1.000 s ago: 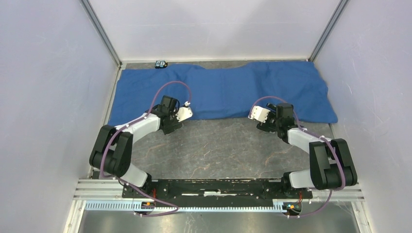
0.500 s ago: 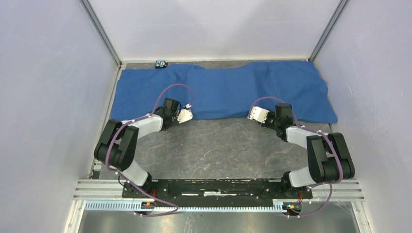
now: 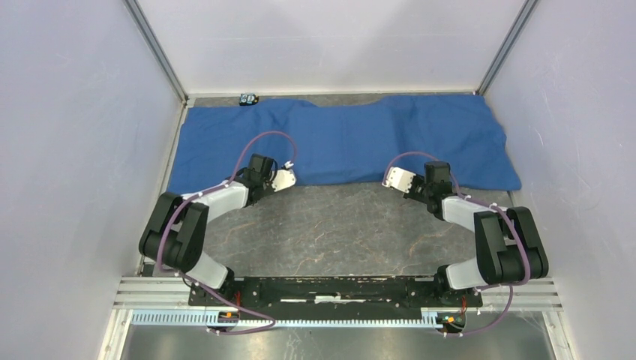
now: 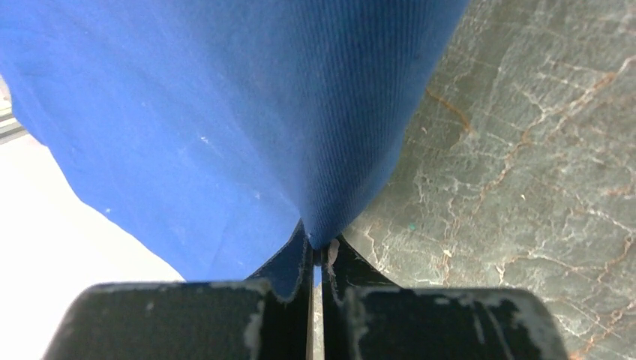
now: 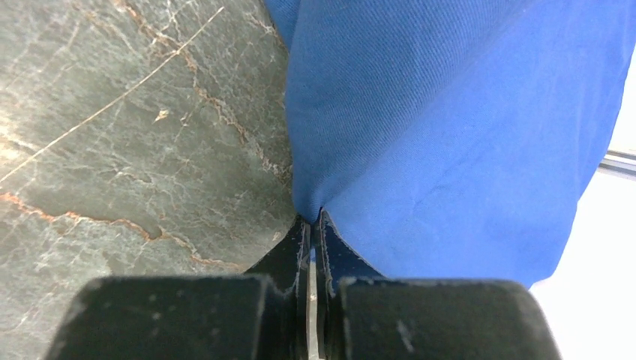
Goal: Open and lay out the surgical kit
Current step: Open the surgical kit at the center of the board.
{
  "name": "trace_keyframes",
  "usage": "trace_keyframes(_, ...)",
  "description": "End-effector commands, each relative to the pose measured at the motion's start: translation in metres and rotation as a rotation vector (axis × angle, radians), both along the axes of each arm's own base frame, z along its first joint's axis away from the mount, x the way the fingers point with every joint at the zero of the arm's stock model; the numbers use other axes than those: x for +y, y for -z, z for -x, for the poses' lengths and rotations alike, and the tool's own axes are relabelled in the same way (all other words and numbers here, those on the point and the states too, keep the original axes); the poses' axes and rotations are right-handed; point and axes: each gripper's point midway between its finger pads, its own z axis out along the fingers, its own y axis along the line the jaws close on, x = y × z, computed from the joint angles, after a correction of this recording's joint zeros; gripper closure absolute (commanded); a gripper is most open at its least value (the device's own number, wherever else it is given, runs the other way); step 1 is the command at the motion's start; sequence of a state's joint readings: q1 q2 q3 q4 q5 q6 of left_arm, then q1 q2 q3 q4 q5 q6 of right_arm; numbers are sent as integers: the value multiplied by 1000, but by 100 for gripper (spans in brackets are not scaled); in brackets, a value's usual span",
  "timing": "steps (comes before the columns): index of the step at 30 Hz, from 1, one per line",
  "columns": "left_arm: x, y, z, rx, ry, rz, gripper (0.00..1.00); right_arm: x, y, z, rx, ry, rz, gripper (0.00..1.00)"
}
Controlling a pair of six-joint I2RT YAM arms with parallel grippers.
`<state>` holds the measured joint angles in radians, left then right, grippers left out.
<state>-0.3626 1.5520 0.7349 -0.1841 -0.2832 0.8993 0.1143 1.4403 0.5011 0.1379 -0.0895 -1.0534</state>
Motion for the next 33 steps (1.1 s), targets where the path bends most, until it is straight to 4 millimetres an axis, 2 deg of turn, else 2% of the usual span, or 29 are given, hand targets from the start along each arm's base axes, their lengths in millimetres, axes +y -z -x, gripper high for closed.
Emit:
trace_keyframes(1, 10, -7, 16, -10, -18, -11, 98, -1, 12, 27, 68, -22, 7, 100)
trace_keyframes(10, 18, -6, 34, -25, -33, -10, 98, -2, 14, 48, 73, -56, 23, 100)
trace_keyframes(15, 27, -3, 53, -6, -46, -21, 98, -2, 25, 73, 146, -68, 22, 100)
trace_keyframes(22, 40, -3, 82, 1, -64, -31, 98, -4, 28, 102, 171, -78, 22, 100)
trace_keyframes(29, 46, 0, 107, 53, -66, -44, 98, -9, 32, 119, 189, -69, 34, 99)
trace_keyframes(30, 47, 1, 109, 63, -67, -45, 96, -9, 34, 121, 203, -66, 32, 94)
trace_keyframes(31, 46, 0, 109, 73, -69, -40, 84, -8, 33, 120, 216, -64, 25, 80)
trace_keyframes(32, 43, -2, 109, 81, -69, -24, 68, -5, 30, 119, 225, -63, 11, 68)
trace_keyframes(33, 40, -5, 111, 98, -69, -10, 53, -2, 27, 118, 236, -68, -4, 51)
